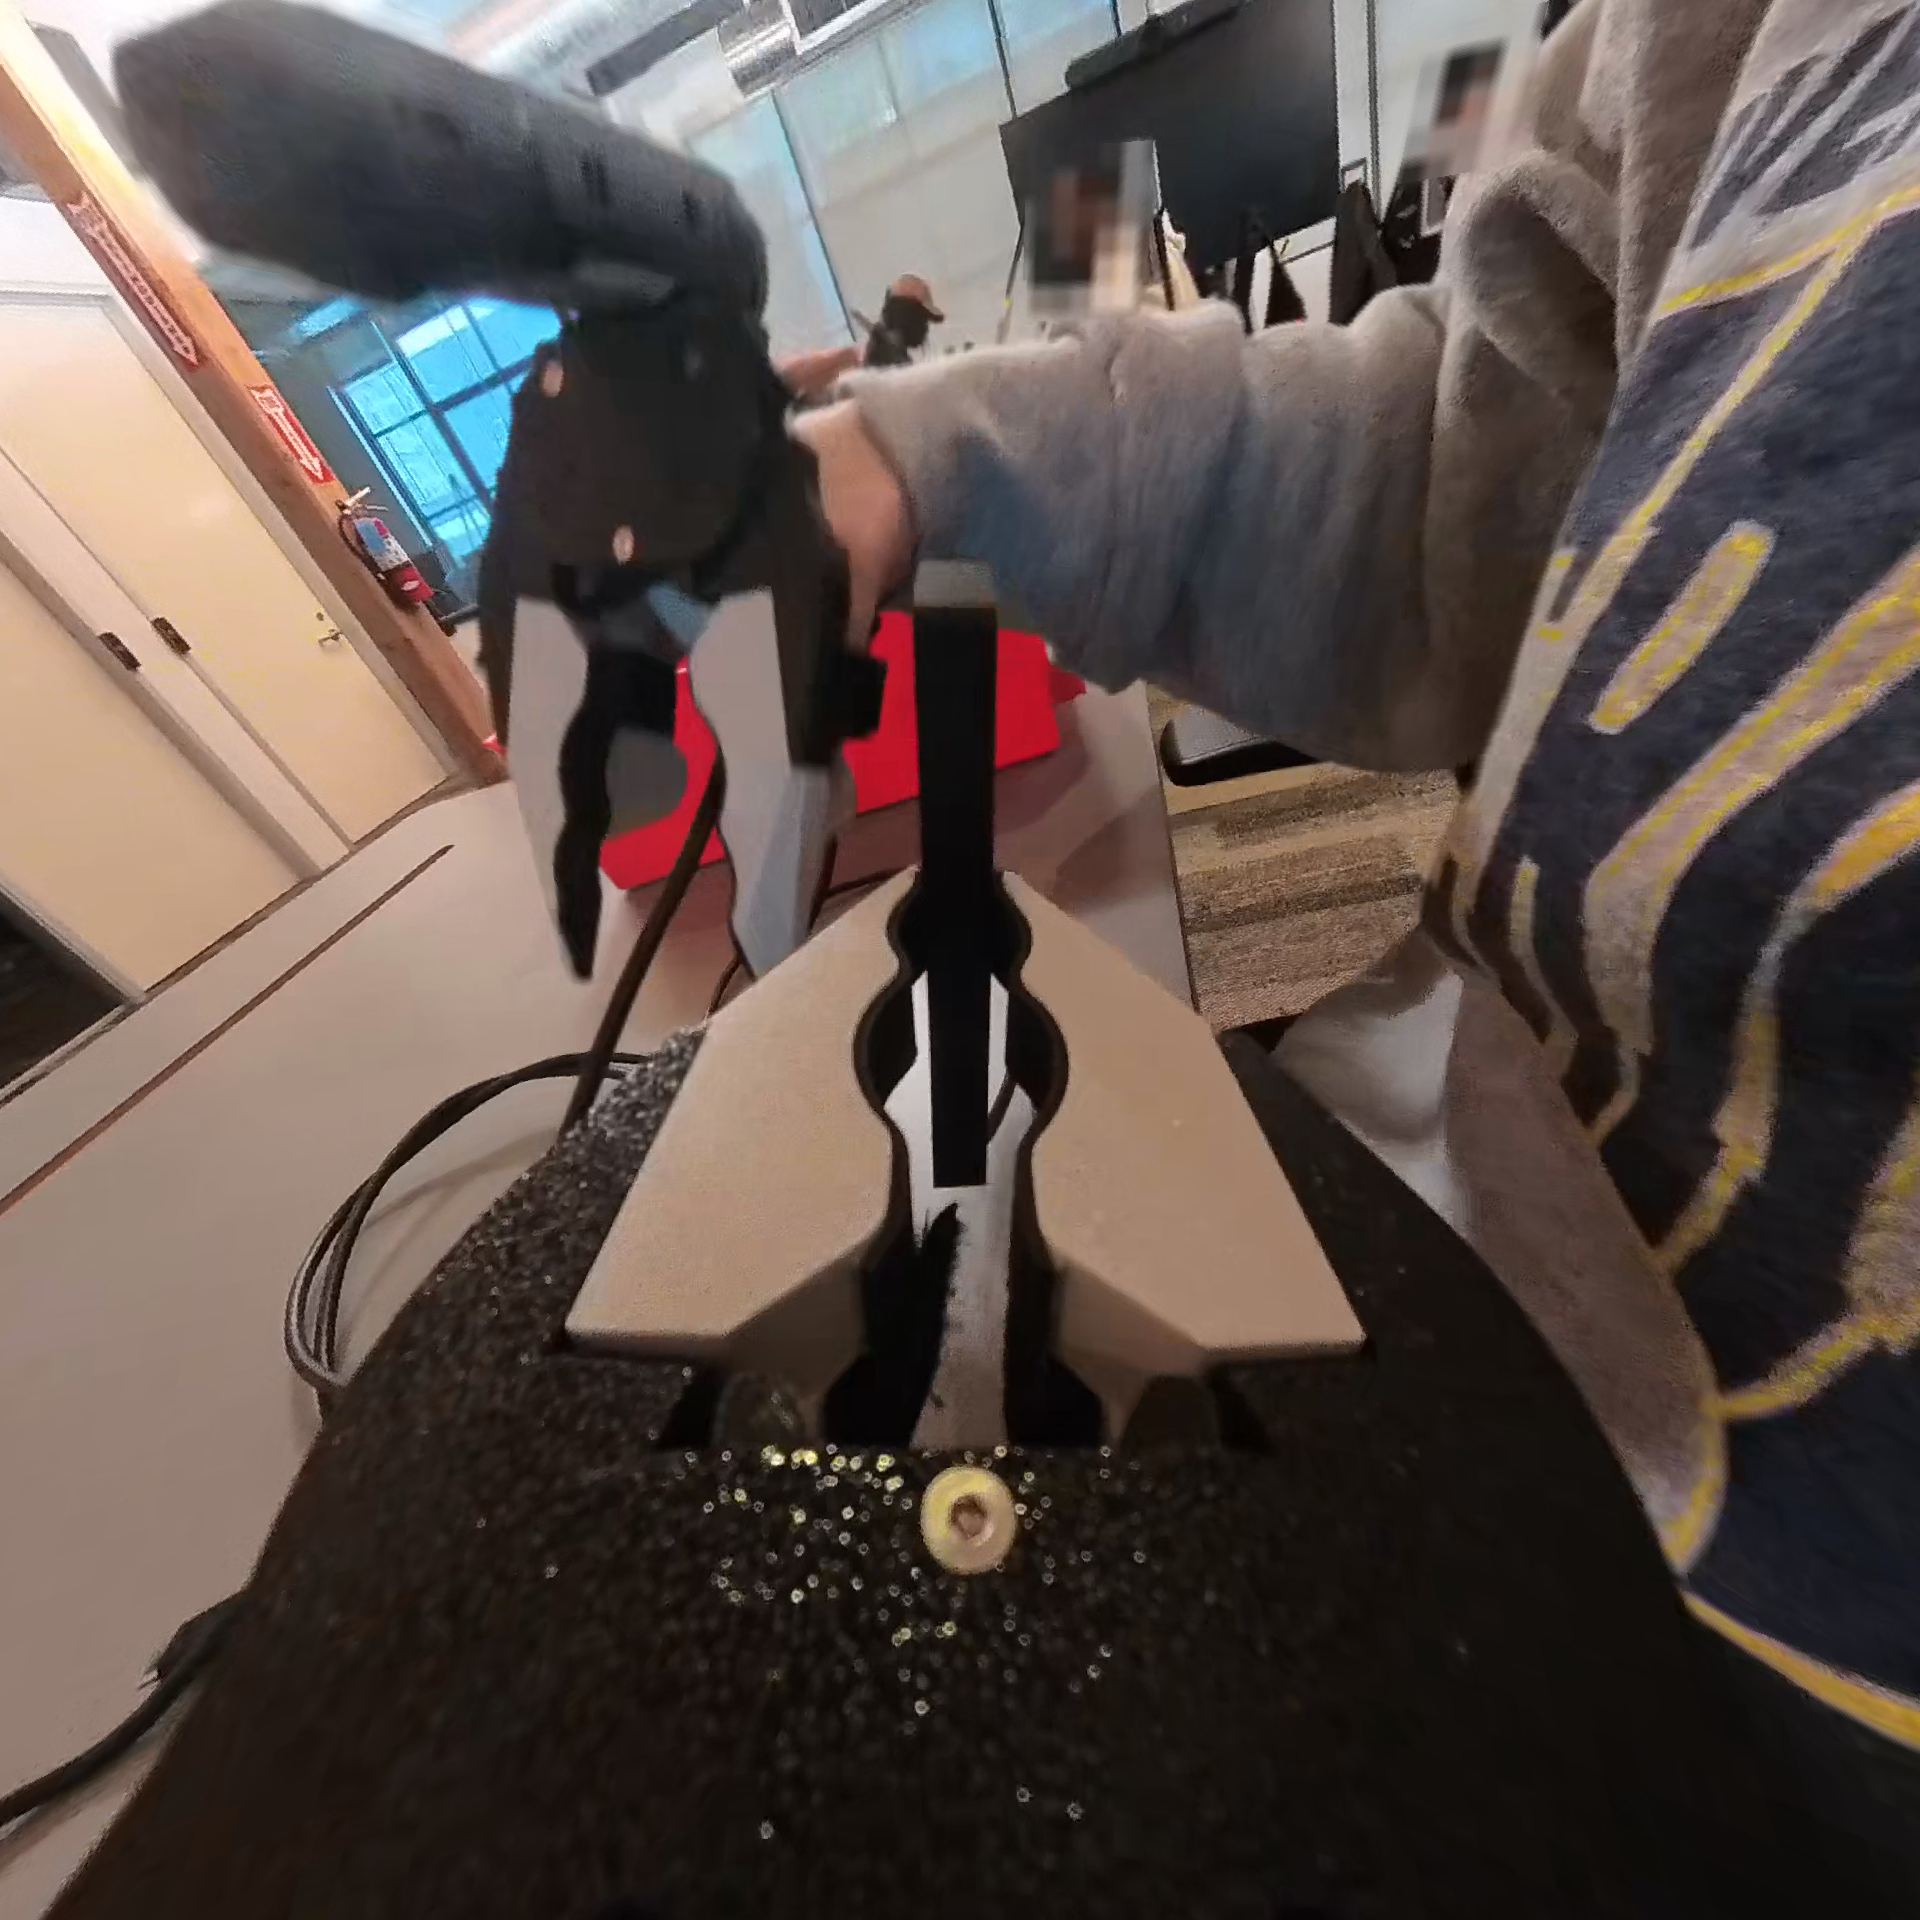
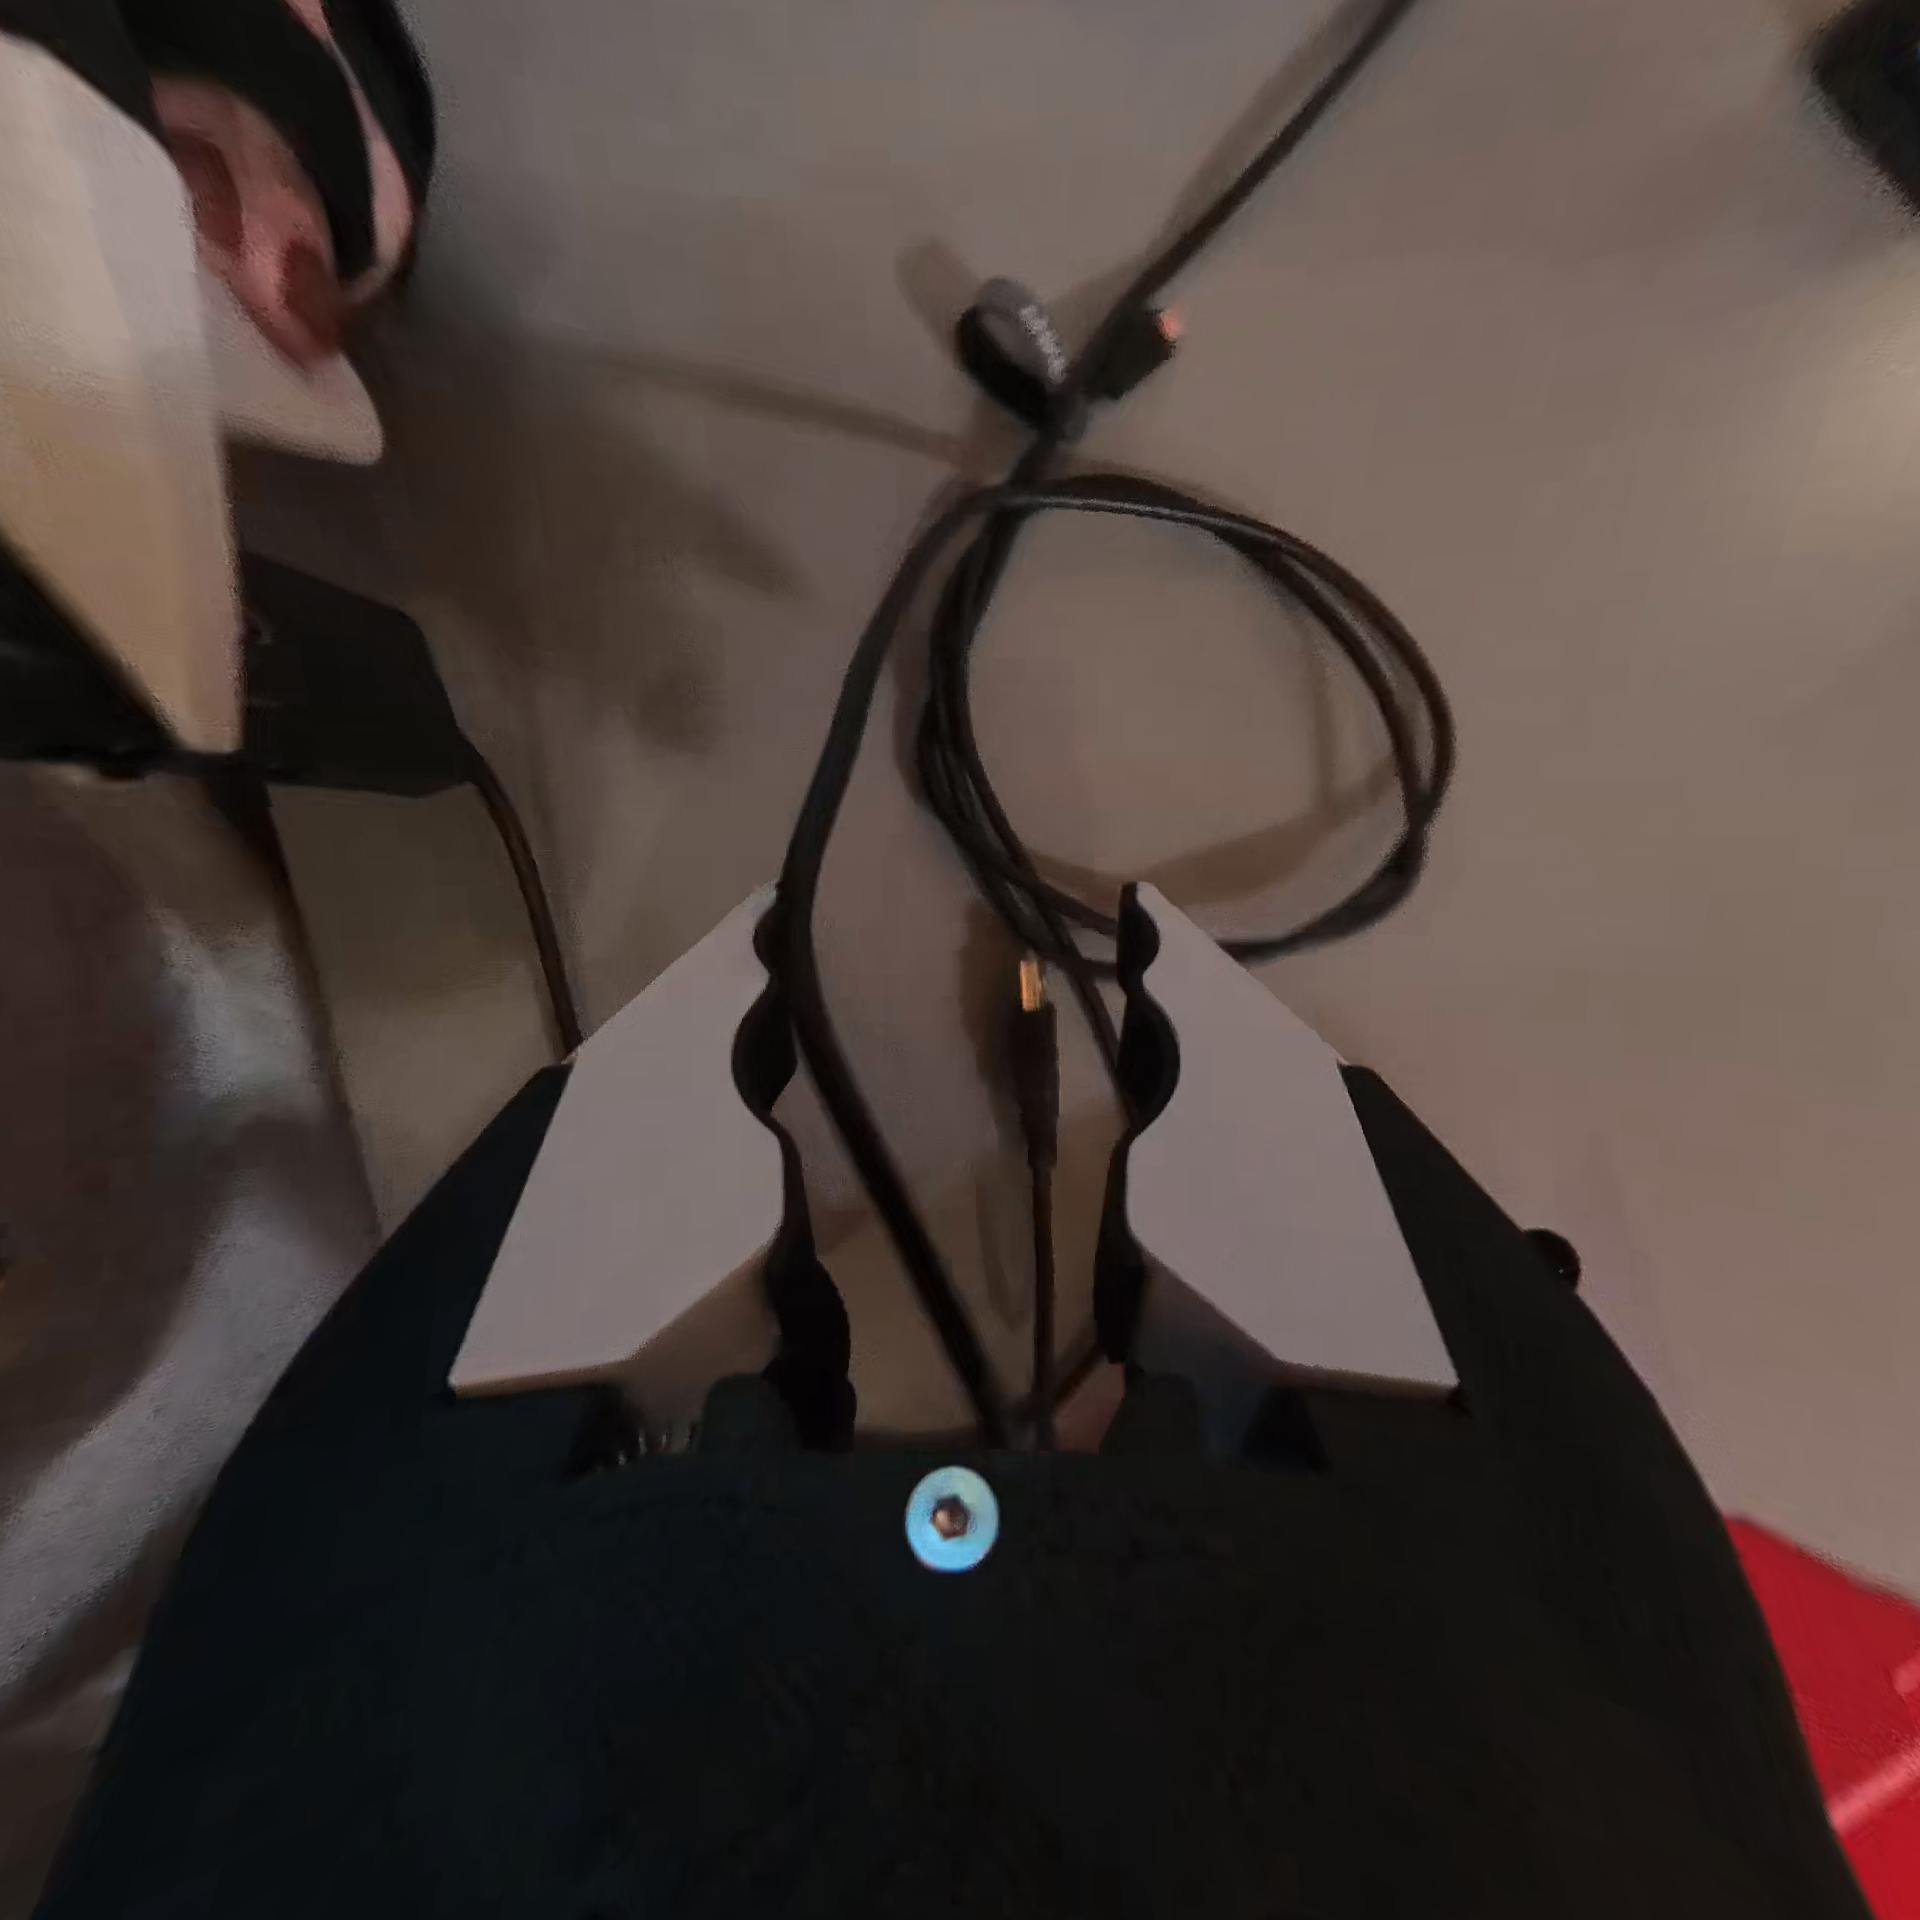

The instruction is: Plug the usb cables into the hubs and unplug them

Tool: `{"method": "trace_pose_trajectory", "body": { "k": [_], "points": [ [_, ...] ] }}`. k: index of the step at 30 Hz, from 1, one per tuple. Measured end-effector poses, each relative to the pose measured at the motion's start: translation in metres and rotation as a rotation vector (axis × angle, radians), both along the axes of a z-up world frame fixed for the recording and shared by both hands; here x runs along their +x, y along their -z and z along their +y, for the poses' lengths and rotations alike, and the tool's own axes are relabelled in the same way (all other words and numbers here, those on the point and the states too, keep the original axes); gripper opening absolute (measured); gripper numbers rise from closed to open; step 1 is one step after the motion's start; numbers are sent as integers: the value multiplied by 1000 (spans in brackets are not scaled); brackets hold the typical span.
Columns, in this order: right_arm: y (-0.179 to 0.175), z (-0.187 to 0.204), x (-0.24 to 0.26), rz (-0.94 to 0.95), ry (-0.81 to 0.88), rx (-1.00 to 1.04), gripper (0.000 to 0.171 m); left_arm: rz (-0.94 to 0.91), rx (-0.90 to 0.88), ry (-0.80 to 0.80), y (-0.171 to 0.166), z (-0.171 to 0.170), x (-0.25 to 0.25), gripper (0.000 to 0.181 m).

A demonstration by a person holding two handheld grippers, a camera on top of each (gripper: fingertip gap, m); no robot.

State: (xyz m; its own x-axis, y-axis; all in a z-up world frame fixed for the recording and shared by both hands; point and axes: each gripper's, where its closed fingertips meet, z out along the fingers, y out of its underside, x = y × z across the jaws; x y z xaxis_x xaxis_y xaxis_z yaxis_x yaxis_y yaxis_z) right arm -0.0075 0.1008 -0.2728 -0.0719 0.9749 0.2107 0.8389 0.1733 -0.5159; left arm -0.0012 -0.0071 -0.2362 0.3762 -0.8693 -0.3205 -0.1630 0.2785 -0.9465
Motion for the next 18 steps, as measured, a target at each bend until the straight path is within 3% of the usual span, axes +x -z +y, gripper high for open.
{"method": "trace_pose_trajectory", "body": {
  "k": [3, 5, 7, 9, 12, 15, 18],
  "points": [
    [32, 3, -14, -147, -62, 52, 61, -9, -9, 3, 0, 1, -1, 8],
    [47, 9, -16, -243, -74, 72, 52, -12, -11, 5, -1, 1, -2, 8],
    [53, 15, -20, -280, -56, 43, 40, -9, -9, 3, 0, 0, -2, 8],
    [55, 19, -23, -311, -43, 11, 39, -2, -5, 2, 0, 0, -1, 8],
    [58, 15, -24, -365, -69, -46, 13, 5, -6, -3, 2, 1, -1, 8],
    [46, 20, -23, -371, -112, 39, 9, 4, -6, -14, 1, 3, -2, 8],
    [-5, 34, -25, -233, -62, 143, 7, 1, 2, -67, 1, 10, -7, 8]
  ]
}}
